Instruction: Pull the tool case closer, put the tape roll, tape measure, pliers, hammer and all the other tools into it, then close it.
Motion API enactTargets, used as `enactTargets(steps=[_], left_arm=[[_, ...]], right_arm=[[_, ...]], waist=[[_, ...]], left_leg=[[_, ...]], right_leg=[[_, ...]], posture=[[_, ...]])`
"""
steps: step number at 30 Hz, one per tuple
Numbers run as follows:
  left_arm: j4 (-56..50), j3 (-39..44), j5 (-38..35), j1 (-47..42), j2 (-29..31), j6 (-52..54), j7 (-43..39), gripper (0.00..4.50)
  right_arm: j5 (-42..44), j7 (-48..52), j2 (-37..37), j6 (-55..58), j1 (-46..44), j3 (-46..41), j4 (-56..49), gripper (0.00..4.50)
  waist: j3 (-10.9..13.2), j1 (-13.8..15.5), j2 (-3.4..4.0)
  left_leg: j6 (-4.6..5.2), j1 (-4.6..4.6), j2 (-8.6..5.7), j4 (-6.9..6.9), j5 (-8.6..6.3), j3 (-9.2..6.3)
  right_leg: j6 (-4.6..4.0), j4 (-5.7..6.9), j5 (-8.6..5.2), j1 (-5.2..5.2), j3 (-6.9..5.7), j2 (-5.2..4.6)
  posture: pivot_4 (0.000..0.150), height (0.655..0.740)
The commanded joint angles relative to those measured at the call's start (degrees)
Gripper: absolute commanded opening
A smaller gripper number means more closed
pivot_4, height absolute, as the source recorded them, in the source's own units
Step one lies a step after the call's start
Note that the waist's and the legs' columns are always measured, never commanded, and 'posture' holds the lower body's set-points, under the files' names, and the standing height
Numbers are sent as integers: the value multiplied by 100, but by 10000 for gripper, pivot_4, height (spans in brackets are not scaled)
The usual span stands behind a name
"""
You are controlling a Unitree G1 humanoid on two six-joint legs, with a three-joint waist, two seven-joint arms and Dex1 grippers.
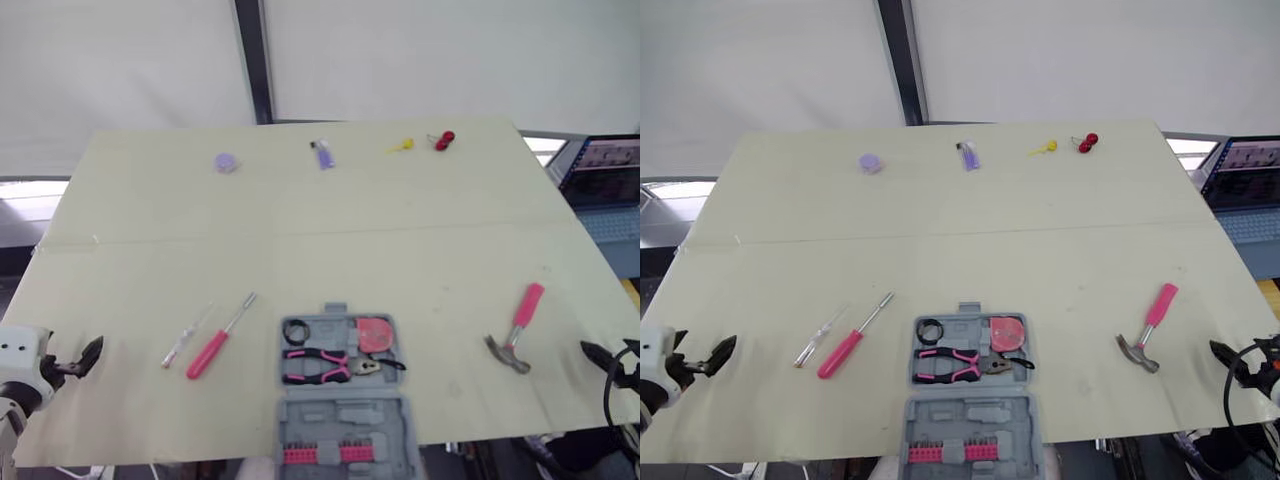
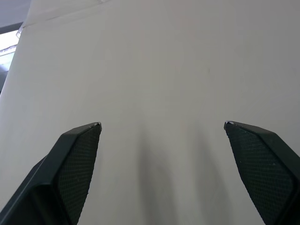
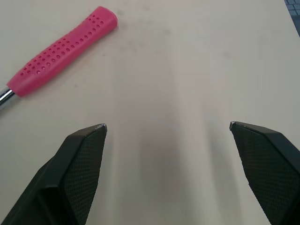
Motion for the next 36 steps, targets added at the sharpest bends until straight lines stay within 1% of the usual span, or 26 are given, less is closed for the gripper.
enactTargets(steps=[1, 3, 5, 7, 8, 10, 11, 12, 13, 14, 15, 17, 18, 19, 22, 28, 32, 36], left_arm=[[-645, -188, -335, 35, 93, 177, -621, 45000], [-1076, -438, -575, 30, 165, 342, -1172, 45000], [-1431, -643, -712, -8, 221, 504, -1502, 45000], [-1982, -944, -1020, -42, 298, 836, -1916, 45000], [-2248, -1107, -1180, -57, 352, 1020, -2127, 45000], [-2568, -1452, -1208, -84, 491, 1173, -2459, 40107], [-2638, -1663, -1085, -110, 584, 1214, -2554, 37368], [-2650, -1872, -956, -143, 666, 1216, -2664, 33120], [-2679, -2102, -869, -207, 732, 1252, -2773, 26449], [-2700, -2282, -815, -271, 777, 1292, -2842, 23103], [-2730, -2547, -684, -357, 845, 1311, -2938, 18653], [-2771, -3046, -386, -504, 992, 1320, -3109, 8480], [-2786, -3261, -262, -575, 1038, 1340, -3169, 4195], [-2812, -3445, -196, -657, 1047, 1390, -3211, 252], [-2838, -3817, -92, -863, 989, 1542, -3238, 252], [-2665, -4533, 346, -1110, 751, 1642, -3113, 252], [-2584, -4832, 605, -1277, 466, 1673, -2926, 252], [-2542, -4908, 672, -1375, 241, 1773, -2779, 252]], right_arm=[[338, 512, -178, 640, 223, 93, -1090, 44412], [558, 745, -220, 1216, 424, 260, -2077, 44412], [727, 863, -251, 1664, 540, 405, -2817, 44412], [805, 948, -286, 1988, 646, 682, -3661, 44412], [857, 943, -282, 2138, 648, 814, -4054, 42137], [938, 988, -317, 2391, 637, 1107, -4673, 37217], [918, 1031, -344, 2470, 618, 1306, -4899, 32493], [831, 1121, -415, 2472, 611, 1516, -5040, 28011], [658, 1192, -484, 2393, 578, 1790, -5154, 20791], [523, 1229, -531, 2327, 536, 2007, -5221, 17488], [379, 1289, -579, 2278, 475, 2303, -5331, 12856], [156, 1385, -638, 2229, 358, 2811, -5516, 3007], [40, 1419, -638, 2194, 301, 3025, -5571, 0], [-101, 1460, -641, 2142, 258, 3253, -5611, 0], [-379, 1521, -622, 2023, 169, 3690, -5608, 0], [-646, 1528, -554, 1979, 117, 4097, -5591, 0], [-776, 1446, -493, 2014, 159, 4272, -5717, 0], [-793, 1357, -386, 2038, 182, 4288, -5802, 0]], waist=[[1, 19, 2], [2, 24, 3], [2, 26, 4], [4, 28, 5], [4, 32, 5], [4, 29, 5], [4, 29, 5], [5, 32, 5], [5, 36, 6], [5, 38, 7], [7, 39, 6], [9, 39, 3], [9, 40, 3], [9, 44, 3], [10, 79, 1], [10, 160, 0], [12, 166, -2], [12, 176, -3]], left_leg=[[0, 0, 0, 3, 0, 0], [0, 0, 1, 7, 0, 0], [0, -3, 1, 8, 0, 0], [-1, -3, 2, 11, -1, 0], [-2, -3, 3, 10, -1, 0], [-3, -5, 5, 9, -2, 0], [-3, -3, 6, 9, -2, 0], [-4, -4, 7, 9, -2, 0], [-4, -3, 7, 9, -2, 0], [-3, -4, 6, 9, -2, 0], [-3, -4, 6, 10, -2, 0], [-3, -6, 6, 12, -2, 0], [-3, -6, 6, 14, -2, 0], [-3, -7, 6, 15, -2, 0], [-3, -10, 6, 16, -2, 0], [-3, -11, 7, 21, -2, 0], [-3, -13, 7, 33, -3, 0], [-3, -15, 7, 42, -3, -2]], right_leg=[[0, 2, 0, 0, 0, 0], [-1, 4, 0, 1, 1, 0], [-1, 7, 1, -1, 1, 0], [-1, 10, 1, -2, 3, 1], [-1, 9, 1, -2, 4, 2], [-1, 6, 1, -3, 4, 4], [-1, 7, 1, -2, 4, 6], [-1, 6, 1, -3, 4, 8], [-1, 6, 1, -3, 5, 9], [-1, 5, 1, -3, 5, 9], [-1, 4, 1, -3, 4, 8], [-2, 4, 1, -4, 5, 9], [-2, 5, 1, -5, 5, 10], [-2, 6, 1, -6, 5, 10], [-2, 6, 1, -7, 5, 10], [-3, 7, 2, -7, 5, 12], [-5, 14, 3, -6, 5, 12], [-9, 17, 6, -5, 6, 12]], posture=[[1500, 7400], [1500, 7400], [1500, 7400], [1500, 7400], [1500, 7400], [1500, 7400], [1500, 7400], [1500, 7400], [1500, 7400], [1500, 7400], [1500, 7400], [1500, 7400], [1500, 7400], [1500, 7400], [1500, 7400], [1500, 7400], [1500, 7400], [1500, 7400]])
